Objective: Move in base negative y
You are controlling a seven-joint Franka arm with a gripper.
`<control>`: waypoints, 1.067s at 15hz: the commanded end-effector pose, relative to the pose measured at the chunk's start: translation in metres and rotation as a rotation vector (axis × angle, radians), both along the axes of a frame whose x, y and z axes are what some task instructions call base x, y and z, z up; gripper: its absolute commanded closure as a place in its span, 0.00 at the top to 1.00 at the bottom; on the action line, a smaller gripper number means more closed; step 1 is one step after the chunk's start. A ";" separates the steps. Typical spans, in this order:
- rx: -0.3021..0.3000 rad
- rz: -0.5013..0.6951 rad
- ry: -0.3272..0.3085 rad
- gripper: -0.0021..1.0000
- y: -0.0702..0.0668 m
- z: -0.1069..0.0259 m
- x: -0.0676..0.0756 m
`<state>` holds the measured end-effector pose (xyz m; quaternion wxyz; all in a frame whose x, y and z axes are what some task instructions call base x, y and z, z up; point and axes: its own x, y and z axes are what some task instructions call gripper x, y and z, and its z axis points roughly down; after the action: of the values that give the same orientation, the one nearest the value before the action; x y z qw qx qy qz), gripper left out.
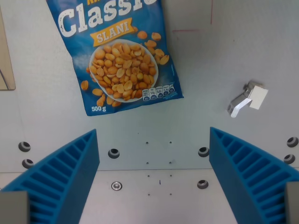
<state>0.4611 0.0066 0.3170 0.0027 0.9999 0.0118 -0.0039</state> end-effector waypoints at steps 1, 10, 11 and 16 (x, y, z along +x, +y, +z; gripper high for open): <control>0.000 0.000 -0.007 1.00 -0.005 0.003 0.000; 0.000 0.000 -0.007 1.00 -0.050 0.003 -0.001; 0.000 0.000 -0.007 1.00 -0.055 0.003 -0.001; 0.000 0.000 -0.007 1.00 -0.080 0.002 -0.001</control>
<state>0.4574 -0.0681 0.3170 0.0046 1.0000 0.0037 -0.0032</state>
